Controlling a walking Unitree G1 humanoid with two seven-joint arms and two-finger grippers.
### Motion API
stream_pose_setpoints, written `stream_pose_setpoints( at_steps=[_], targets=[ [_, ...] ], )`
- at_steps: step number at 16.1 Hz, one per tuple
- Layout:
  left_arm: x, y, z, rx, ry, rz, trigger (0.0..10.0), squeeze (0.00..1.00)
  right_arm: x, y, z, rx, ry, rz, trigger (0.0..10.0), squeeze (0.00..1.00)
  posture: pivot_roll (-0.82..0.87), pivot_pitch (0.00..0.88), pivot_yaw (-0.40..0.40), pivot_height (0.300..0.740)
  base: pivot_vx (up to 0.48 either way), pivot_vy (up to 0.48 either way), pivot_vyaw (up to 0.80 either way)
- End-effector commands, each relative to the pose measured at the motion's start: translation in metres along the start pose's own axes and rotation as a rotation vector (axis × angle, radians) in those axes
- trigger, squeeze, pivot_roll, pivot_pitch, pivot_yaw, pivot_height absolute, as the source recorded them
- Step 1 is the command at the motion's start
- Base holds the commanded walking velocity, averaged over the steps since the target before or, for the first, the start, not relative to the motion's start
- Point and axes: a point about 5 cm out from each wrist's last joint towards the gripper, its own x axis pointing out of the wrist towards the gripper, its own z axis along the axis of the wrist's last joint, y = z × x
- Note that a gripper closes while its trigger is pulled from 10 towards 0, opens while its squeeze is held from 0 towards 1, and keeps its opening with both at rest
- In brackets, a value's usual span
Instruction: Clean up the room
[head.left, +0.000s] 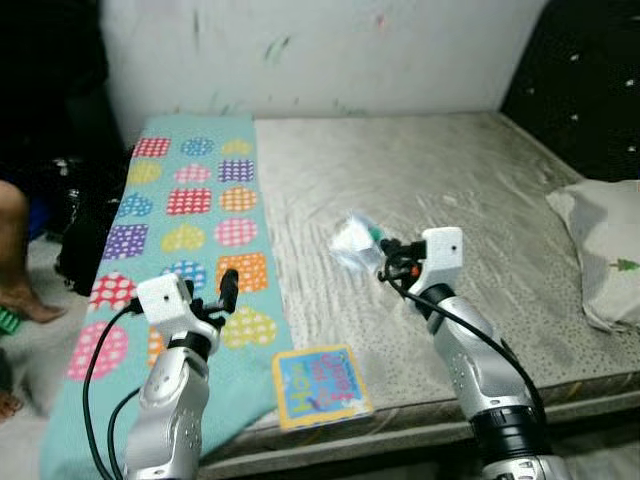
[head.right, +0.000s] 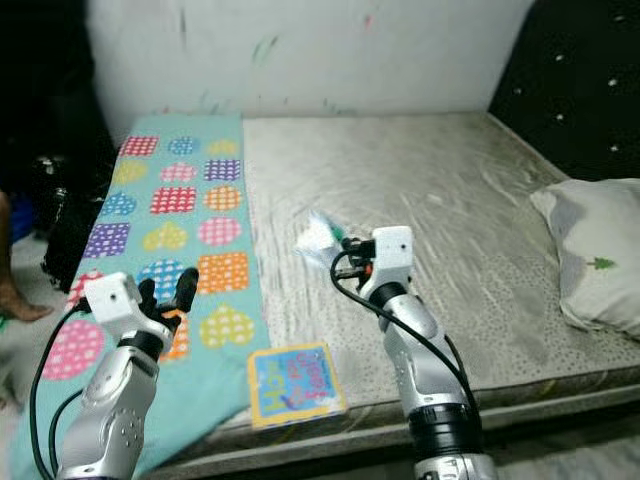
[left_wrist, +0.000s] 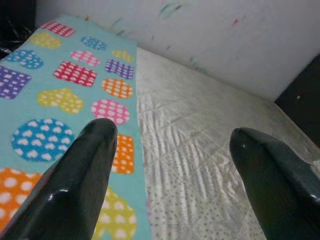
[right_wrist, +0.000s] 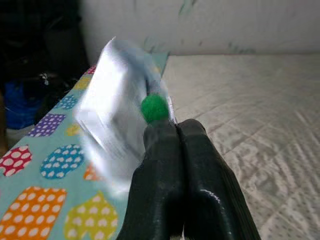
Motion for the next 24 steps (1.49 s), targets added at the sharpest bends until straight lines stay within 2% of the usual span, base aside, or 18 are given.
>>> stream_pose_setpoints(
  at_steps=[1, 10, 16, 24],
  targets=[
    [-0.0007, 0.0059, 0.0014, 0.017, 0.005, 0.023, 10.0, 0.00, 0.0030, 0.0092, 0.0050, -0.002, -0.023, 0.031, 10.0, 0.00, -0.09, 0.000, -0.056, 0.740, 0.000, 0.480, 0.00],
    [-0.0010, 0.0036, 0.0024, 0.021, -0.003, 0.004, 10.0, 0.00, 0.0024, 0.0095, 0.0041, -0.010, -0.023, 0.031, 10.0, 0.00, -0.09, 0.001, -0.053, 0.740, 0.027, 0.446, 0.00],
    [0.0000, 0.0032, 0.0034, 0.022, -0.016, 0.015, 10.0, 0.00, 0.0035, 0.0108, 0.0054, -0.026, -0.026, 0.044, 10.0, 0.00, -0.09, 0.003, -0.059, 0.740, 0.000, 0.000, 0.00],
    [0.0002, 0.0035, 0.0035, 0.032, -0.018, 0.013, 10.0, 0.00, 0.0037, 0.0141, 0.0061, -0.039, -0.033, 0.062, 10.0, 0.00, -0.09, 0.000, -0.056, 0.740, 0.000, 0.000, 0.80]
  ],
)
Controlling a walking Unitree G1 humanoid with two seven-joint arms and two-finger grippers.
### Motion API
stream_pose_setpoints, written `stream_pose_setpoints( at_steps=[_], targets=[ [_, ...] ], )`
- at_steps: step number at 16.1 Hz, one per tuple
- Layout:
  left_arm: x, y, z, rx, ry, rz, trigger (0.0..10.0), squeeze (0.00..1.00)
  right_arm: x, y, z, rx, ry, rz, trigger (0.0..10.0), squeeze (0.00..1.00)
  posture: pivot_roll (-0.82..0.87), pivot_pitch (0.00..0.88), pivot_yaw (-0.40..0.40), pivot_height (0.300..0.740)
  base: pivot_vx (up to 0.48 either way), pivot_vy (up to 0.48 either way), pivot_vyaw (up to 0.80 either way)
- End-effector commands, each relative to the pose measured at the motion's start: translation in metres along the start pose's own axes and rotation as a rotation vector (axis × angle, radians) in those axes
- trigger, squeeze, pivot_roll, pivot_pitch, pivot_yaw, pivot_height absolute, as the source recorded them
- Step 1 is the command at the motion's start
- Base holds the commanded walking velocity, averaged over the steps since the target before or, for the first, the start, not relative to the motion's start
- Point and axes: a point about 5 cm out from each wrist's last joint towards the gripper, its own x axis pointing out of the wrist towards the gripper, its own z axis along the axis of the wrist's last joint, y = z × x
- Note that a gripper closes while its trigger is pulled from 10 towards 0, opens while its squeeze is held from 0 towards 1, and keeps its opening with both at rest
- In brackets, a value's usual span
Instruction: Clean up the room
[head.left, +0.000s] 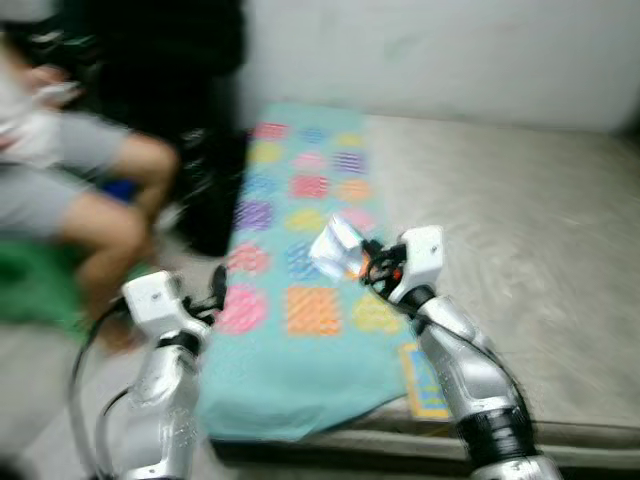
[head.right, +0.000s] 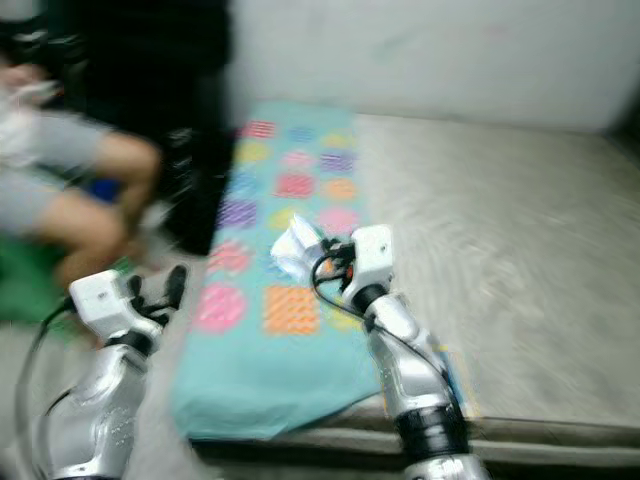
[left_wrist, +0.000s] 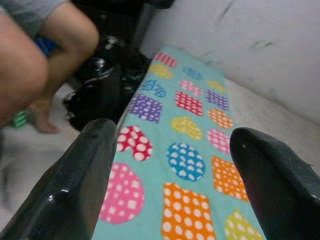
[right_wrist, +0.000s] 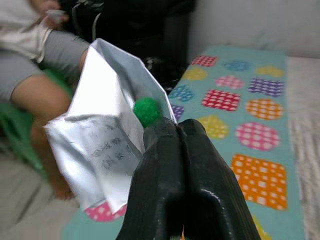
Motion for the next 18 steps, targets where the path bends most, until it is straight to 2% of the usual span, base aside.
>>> stream_pose_setpoints(
  at_steps=[1, 16, 18],
  targets=[
    [0.0011, 0.0004, 0.0022, 0.017, -0.005, 0.001, 10.0, 0.00, 0.0008, 0.0010, 0.0053, -0.010, -0.023, 0.000, 10.0, 0.00, -0.09, 0.000, -0.056, 0.740, 0.000, 0.000, 0.80],
    [0.0013, 0.0027, 0.0023, 0.021, -0.011, 0.042, 10.0, 0.00, 0.0006, 0.0058, 0.0037, -0.019, -0.020, 0.023, 10.0, 0.00, -0.09, 0.013, -0.063, 0.740, 0.000, 0.000, 0.80],
    [0.0016, 0.0071, 0.0034, -0.016, -0.017, 0.078, 10.0, 0.00, 0.0000, 0.0047, 0.0022, -0.021, -0.017, 0.020, 10.0, 0.00, -0.09, 0.015, -0.062, 0.740, 0.000, 0.000, 0.80]
  ],
)
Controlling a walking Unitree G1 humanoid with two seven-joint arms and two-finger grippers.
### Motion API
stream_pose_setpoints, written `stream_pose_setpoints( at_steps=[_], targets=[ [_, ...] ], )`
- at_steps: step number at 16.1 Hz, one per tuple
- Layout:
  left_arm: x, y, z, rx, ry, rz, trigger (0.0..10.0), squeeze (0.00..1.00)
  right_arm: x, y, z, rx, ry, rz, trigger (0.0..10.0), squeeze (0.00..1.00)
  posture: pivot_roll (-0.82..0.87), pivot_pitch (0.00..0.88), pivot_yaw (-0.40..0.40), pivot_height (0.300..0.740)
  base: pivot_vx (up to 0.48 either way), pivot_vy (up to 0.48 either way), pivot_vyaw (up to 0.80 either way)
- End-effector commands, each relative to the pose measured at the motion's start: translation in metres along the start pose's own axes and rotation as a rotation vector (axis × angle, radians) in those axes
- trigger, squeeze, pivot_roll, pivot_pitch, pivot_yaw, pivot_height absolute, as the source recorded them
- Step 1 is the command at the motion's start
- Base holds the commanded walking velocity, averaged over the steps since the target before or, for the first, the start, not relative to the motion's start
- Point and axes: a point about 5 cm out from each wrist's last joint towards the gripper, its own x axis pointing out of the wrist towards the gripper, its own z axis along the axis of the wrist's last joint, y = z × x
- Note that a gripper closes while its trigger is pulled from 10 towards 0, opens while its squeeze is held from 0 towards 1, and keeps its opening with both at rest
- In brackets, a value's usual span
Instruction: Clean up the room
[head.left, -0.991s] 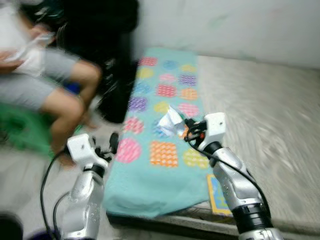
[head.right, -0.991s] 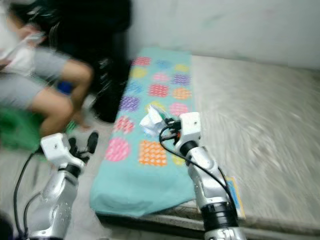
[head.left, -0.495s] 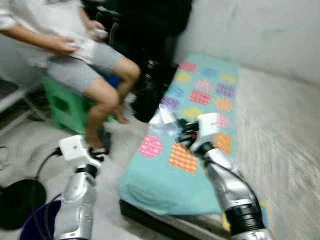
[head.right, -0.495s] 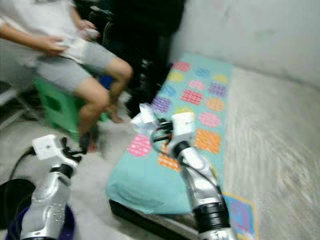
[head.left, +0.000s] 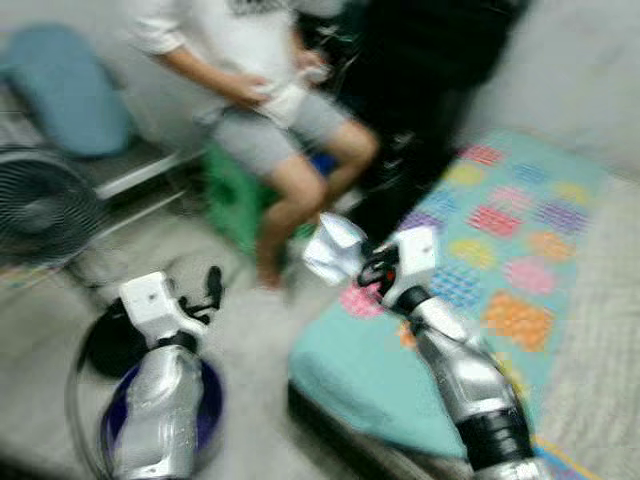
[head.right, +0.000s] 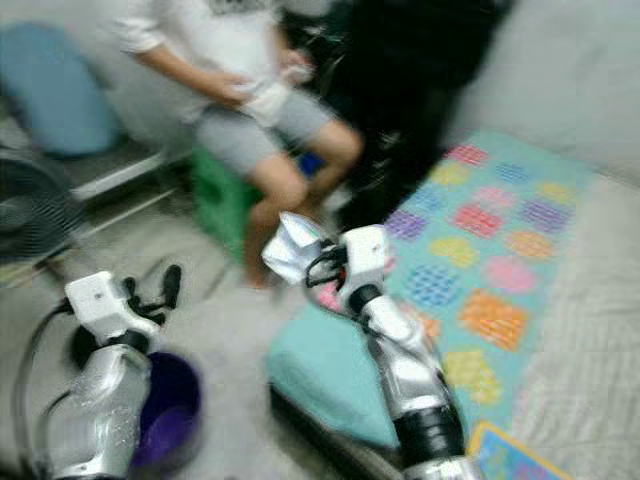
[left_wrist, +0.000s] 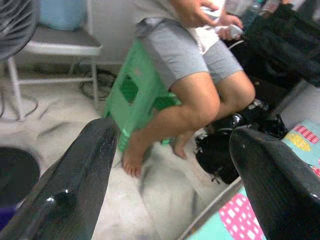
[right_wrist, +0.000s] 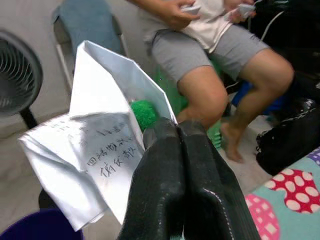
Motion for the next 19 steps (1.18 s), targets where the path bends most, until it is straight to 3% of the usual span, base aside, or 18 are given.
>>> stream_pose_setpoints(
  at_steps=[1, 4, 7, 9, 14, 18, 19],
  targets=[
    [0.001, 0.007, 0.002, -0.008, -0.002, 0.037, 10.0, 0.00, 0.001, 0.000, 0.004, -0.003, -0.019, 0.001, 10.0, 0.00, -0.08, 0.011, -0.057, 0.740, 0.000, 0.000, 0.80],
    [0.002, 0.008, 0.002, 0.060, 0.000, 0.026, 10.0, 0.00, 0.008, 0.006, 0.006, 0.009, -0.041, 0.000, 10.0, 0.00, -0.07, 0.000, -0.025, 0.740, 0.000, 0.000, 0.80],
    [0.004, 0.008, 0.001, 0.070, 0.008, 0.022, 10.0, 0.00, 0.009, 0.009, 0.007, 0.007, -0.053, 0.000, 10.0, 0.00, -0.07, 0.000, -0.012, 0.740, 0.000, 0.000, 0.80],
    [0.004, 0.008, 0.001, 0.074, 0.000, 0.034, 10.0, 0.00, 0.010, 0.009, 0.006, 0.012, -0.052, 0.011, 10.0, 0.00, -0.07, 0.000, -0.039, 0.740, 0.000, 0.000, 0.00],
    [-0.004, 0.020, 0.003, 0.026, -0.079, 0.171, 10.0, 0.00, 0.026, 0.022, 0.014, -0.050, -0.024, 0.160, 10.0, 0.00, -0.02, 0.000, -0.190, 0.740, 0.000, 0.000, 0.00],
    [-0.003, 0.018, 0.000, 0.013, -0.070, 0.145, 10.0, 0.00, 0.034, 0.030, 0.018, -0.067, -0.034, 0.195, 10.0, 0.00, -0.02, 0.000, -0.189, 0.740, 0.000, 0.000, 0.00],
    [0.001, 0.014, 0.000, 0.052, -0.055, 0.122, 10.0, 0.00, 0.033, 0.029, 0.017, -0.062, -0.038, 0.181, 10.0, 0.00, -0.03, 0.000, -0.171, 0.740, 0.000, 0.000, 0.00]
  ],
)
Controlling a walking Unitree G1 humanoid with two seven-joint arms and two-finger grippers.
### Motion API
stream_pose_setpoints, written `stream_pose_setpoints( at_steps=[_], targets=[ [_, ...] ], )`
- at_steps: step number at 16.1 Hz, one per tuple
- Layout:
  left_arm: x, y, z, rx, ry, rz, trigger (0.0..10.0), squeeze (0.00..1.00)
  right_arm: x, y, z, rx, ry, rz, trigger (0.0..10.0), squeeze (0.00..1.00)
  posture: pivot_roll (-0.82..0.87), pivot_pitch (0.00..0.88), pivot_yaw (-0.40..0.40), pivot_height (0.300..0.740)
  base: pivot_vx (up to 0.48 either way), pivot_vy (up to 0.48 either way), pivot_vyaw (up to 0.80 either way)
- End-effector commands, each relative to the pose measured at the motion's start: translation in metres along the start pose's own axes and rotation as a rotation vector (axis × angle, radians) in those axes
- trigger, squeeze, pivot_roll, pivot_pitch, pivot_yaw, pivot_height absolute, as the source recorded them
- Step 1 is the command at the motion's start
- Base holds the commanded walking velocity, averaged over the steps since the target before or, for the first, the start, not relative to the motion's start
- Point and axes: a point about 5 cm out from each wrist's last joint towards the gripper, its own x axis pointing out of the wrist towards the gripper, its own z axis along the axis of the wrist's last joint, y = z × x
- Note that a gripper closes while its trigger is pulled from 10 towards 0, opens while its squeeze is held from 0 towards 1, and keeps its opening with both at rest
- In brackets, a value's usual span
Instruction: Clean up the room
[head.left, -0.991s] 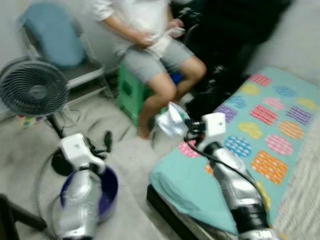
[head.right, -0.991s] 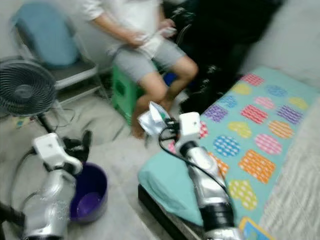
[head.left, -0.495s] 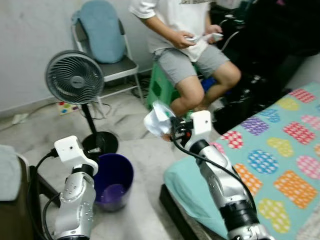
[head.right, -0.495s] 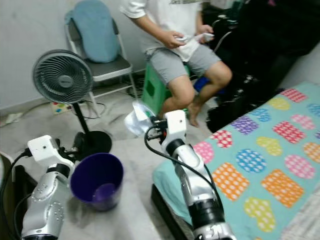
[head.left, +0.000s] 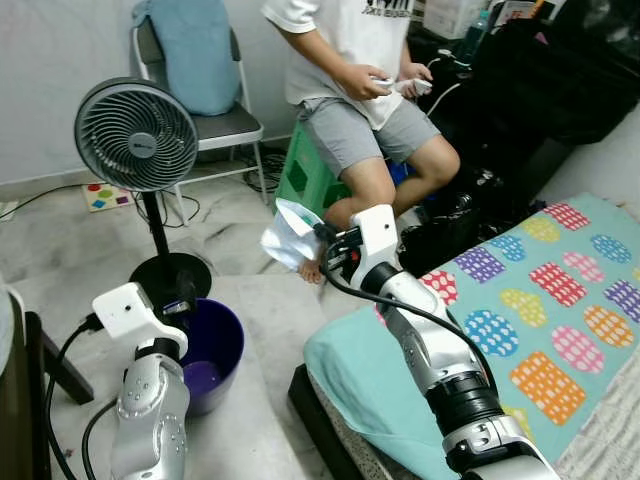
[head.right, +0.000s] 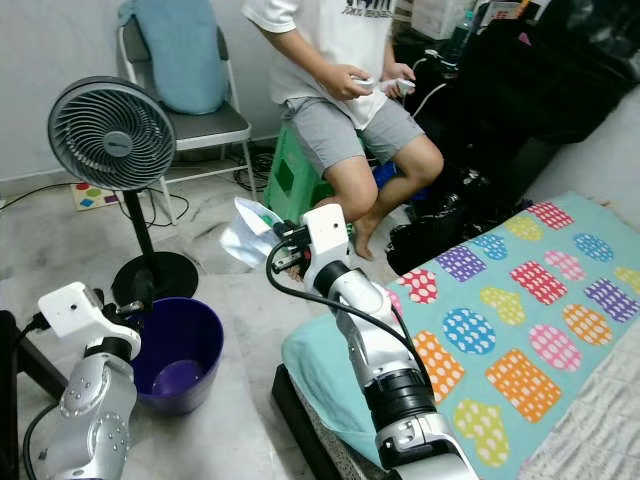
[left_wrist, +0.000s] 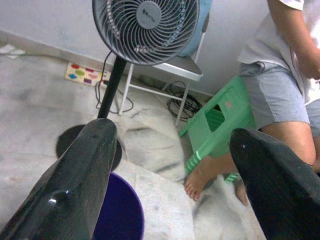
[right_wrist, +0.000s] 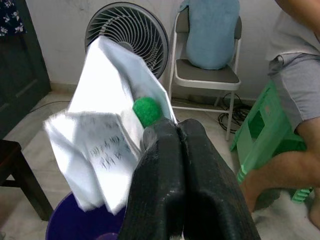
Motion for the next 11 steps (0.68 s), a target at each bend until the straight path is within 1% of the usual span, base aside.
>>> stream_pose_setpoints(
  at_steps=[1, 2, 3, 4, 5, 7, 9, 10, 11],
  targets=[
    [0.003, -0.011, -0.002, 0.012, 0.010, -0.038, 10.0, 0.00, -0.003, -0.007, 0.001, -0.014, -0.005, -0.024, 10.0, 0.00, -0.03, 0.000, -0.171, 0.740, 0.000, 0.000, 0.00],
    [0.006, -0.017, -0.003, 0.086, 0.026, -0.065, 10.0, 0.00, -0.007, -0.010, -0.001, -0.021, -0.005, -0.045, 10.0, 0.00, -0.05, 0.000, -0.149, 0.740, 0.000, 0.000, 0.00],
    [0.010, -0.028, -0.003, 0.147, 0.029, -0.123, 10.0, 0.00, -0.012, -0.016, -0.002, -0.031, -0.007, -0.075, 10.0, 0.00, -0.09, 0.000, -0.114, 0.740, 0.000, 0.000, 0.00],
    [0.013, -0.040, -0.003, 0.170, 0.031, -0.182, 10.0, 0.00, -0.018, -0.024, -0.002, -0.036, -0.017, -0.114, 10.0, 0.00, -0.11, 0.000, -0.086, 0.740, 0.000, 0.000, 0.00],
    [0.017, -0.049, -0.006, 0.182, 0.054, -0.222, 10.0, 0.00, -0.024, -0.030, -0.001, -0.042, -0.025, -0.153, 10.0, 0.00, -0.12, 0.000, -0.072, 0.740, 0.000, 0.000, 0.00],
    [0.020, -0.055, -0.008, 0.190, 0.071, -0.257, 10.0, 0.00, -0.031, -0.036, -0.002, -0.041, -0.034, -0.201, 10.0, 0.00, -0.16, 0.000, -0.007, 0.740, 0.000, 0.000, 0.00],
    [0.023, -0.063, -0.009, 0.224, 0.085, -0.300, 10.0, 0.00, -0.041, -0.041, -0.005, -0.040, -0.043, -0.256, 10.0, 0.00, -0.19, 0.000, 0.029, 0.740, 0.000, 0.000, 0.00],
    [0.025, -0.066, -0.012, 0.248, 0.101, -0.323, 10.0, 0.00, -0.047, -0.041, -0.007, -0.035, -0.045, -0.280, 10.0, 0.00, -0.20, 0.000, 0.057, 0.740, 0.000, 0.000, 0.00],
    [0.026, -0.067, -0.014, 0.271, 0.112, -0.327, 10.0, 0.00, -0.049, -0.040, -0.008, -0.033, -0.046, -0.289, 10.0, 0.00, -0.21, 0.000, 0.061, 0.740, 0.000, 0.000, 0.00]
  ],
)
